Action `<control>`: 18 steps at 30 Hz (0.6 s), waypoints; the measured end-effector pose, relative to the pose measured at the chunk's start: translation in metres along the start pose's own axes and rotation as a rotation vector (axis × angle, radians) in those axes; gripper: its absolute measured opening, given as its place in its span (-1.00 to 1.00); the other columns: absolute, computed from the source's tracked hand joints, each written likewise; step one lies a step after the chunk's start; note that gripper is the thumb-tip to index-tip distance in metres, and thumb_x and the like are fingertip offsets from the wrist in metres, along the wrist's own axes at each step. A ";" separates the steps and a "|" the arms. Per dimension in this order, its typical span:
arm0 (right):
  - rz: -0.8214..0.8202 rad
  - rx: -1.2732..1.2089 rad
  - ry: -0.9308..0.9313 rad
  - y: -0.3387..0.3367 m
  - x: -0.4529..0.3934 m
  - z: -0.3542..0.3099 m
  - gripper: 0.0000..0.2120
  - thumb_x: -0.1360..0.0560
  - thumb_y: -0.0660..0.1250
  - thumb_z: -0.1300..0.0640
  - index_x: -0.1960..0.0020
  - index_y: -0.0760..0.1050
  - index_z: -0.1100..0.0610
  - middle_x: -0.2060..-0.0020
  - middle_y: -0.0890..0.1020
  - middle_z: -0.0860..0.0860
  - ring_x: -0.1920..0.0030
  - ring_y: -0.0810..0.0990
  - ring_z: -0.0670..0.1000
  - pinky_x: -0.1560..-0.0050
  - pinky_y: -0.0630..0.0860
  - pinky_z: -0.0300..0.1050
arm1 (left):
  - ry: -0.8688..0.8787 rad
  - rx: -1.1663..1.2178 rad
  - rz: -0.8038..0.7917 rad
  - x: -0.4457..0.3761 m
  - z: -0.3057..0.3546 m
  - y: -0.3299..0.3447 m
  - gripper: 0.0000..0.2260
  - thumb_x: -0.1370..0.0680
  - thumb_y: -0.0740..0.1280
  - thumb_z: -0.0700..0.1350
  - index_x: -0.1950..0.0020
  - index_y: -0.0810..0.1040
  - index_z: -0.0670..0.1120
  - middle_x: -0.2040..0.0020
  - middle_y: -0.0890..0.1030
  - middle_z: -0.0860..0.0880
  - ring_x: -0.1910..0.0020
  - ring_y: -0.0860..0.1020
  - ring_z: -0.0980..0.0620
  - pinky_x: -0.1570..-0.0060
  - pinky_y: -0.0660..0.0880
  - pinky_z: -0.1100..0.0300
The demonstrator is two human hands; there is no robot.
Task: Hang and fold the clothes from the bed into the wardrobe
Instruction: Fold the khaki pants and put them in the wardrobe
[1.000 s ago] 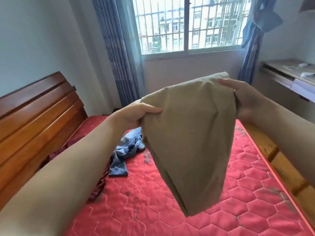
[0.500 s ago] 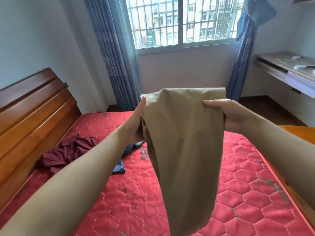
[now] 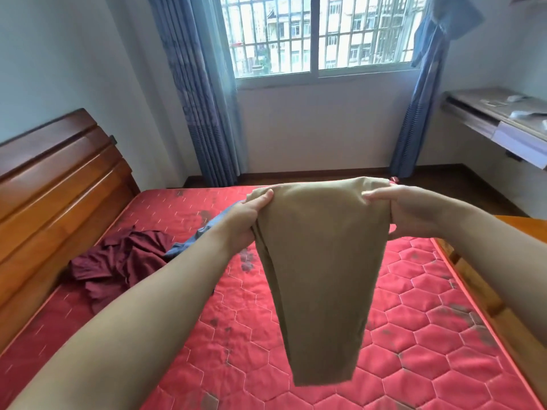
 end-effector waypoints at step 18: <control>0.191 -0.033 0.093 -0.027 -0.003 0.059 -0.52 -0.47 0.38 -0.10 -0.31 0.52 0.11 -0.12 0.62 0.11 -0.05 0.55 0.08 -0.11 0.48 0.06 | -0.057 -0.102 0.033 0.008 -0.028 0.014 -0.83 -0.56 0.31 -0.28 -0.08 0.46 -0.04 0.17 0.57 -0.08 0.22 0.55 0.01 0.17 0.50 0.11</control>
Point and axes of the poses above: each hand's wrist, its own x-axis away from the middle knuckle, its own y-axis out of the palm, z = x × y, the point moved 8 cm from there along -x, towards the middle knuckle
